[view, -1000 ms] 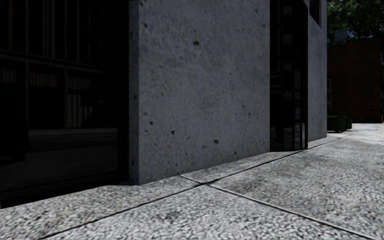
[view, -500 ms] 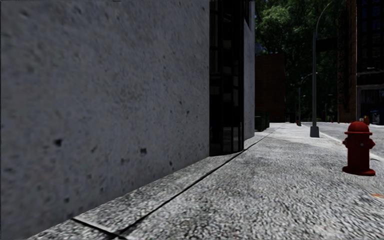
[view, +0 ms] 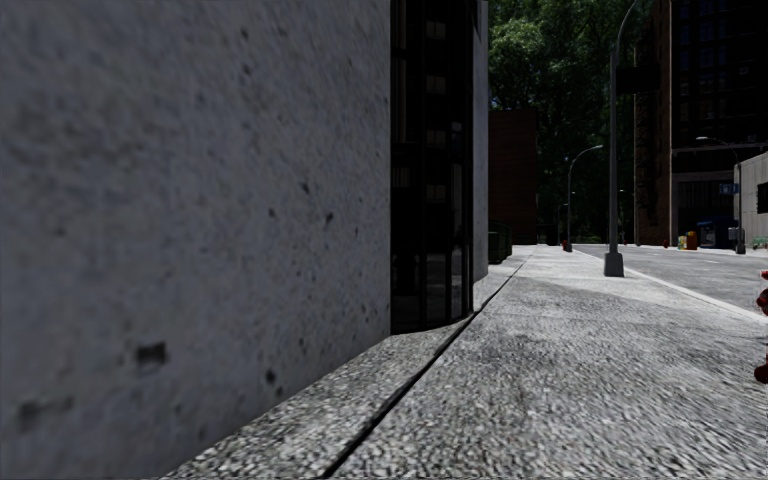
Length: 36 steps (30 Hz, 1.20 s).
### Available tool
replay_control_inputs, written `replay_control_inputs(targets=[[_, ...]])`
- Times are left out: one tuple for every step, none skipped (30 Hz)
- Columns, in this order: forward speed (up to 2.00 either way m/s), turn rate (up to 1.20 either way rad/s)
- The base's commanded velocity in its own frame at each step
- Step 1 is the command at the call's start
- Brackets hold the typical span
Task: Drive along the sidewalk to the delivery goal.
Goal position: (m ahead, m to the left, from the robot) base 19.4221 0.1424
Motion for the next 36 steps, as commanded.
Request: replay_control_inputs(targets=[[2.0, -1.2], [2.0, -1.2], [2.0, -1.2], [2.0, -1.2], [2.0, -1.2], [2.0, -1.2], [2.0, -1.2], [2.0, -1.2], [2.0, -1.2], [2.0, -1.04], [2.0, -0.87], [2.0, -0.83], [2.0, -0.83], [2.0, -0.82], [2.0, -0.81], [2.0, -0.81], [2.0, -0.81], [2.0, -0.81], [2.0, -0.81], [2.0, -0.81], [2.0, -0.81], [2.0, -0.81], [2.0, -0.78], [2.0, -0.78], [2.0, -0.77], [2.0, -0.72], [2.0, 0.0], [2.0, 0.0], [2.0, 0.0], [2.0, 0.0], [2.0, 0.0], [2.0, 0.0], [2.0, 0.0], [2.0, 0.0], [2.0, 0.0], [2.0, 0.16]])
